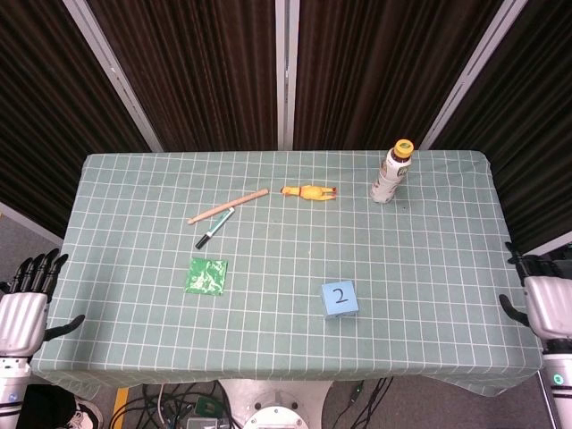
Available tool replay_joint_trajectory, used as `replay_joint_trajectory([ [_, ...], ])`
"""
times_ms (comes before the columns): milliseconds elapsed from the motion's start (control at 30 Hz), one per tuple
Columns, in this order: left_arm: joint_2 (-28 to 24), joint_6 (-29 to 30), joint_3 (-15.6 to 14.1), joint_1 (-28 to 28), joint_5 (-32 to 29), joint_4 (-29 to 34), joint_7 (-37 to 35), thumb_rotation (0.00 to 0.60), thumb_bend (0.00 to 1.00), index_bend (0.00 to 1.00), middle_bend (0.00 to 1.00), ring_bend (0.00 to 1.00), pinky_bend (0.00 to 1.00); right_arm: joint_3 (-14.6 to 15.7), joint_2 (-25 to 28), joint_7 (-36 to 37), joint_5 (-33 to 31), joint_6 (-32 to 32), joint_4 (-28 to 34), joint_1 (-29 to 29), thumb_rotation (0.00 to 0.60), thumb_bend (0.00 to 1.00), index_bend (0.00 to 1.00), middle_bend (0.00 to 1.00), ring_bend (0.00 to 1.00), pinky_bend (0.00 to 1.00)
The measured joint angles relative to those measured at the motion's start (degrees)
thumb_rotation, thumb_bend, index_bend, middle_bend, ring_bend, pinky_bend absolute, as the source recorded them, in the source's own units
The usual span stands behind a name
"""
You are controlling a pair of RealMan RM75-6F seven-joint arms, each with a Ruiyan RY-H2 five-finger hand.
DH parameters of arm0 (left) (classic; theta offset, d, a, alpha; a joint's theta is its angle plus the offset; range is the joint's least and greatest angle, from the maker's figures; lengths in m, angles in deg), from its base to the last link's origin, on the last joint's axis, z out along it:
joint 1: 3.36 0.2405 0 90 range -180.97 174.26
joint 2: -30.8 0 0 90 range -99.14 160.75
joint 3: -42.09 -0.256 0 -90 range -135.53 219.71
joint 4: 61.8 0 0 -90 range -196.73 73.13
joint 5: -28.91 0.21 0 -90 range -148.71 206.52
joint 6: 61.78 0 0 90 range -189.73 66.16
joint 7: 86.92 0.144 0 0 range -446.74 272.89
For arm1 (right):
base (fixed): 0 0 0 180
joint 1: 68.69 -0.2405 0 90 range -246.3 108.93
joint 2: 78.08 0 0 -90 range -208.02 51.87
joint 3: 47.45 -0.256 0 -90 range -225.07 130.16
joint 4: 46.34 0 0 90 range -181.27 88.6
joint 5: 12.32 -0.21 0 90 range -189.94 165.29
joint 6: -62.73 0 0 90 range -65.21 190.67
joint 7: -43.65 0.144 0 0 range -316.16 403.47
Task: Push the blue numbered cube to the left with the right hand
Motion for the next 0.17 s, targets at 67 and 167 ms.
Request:
replay_joint_trajectory([
  [67,0.2,0.0,0.0,0.0,0.0,0.0,0.7,0.6,0.06,0.03,0.0,0.0,0.0,-1.1,-2.6,2.2,0.7,2.9,-3.7,3.0,0.6,0.04,0.0,0.0,0.0,0.0],
  [167,0.5,0.3,0.3,-0.1,0.0,-0.2,1.3,0.6,0.06,0.03,0.0,0.0,0.0,-2.9,-5.8,6.2,1.9,4.3,-8.7,7.7,0.6,0.04,0.0,0.0,0.0,0.0],
])
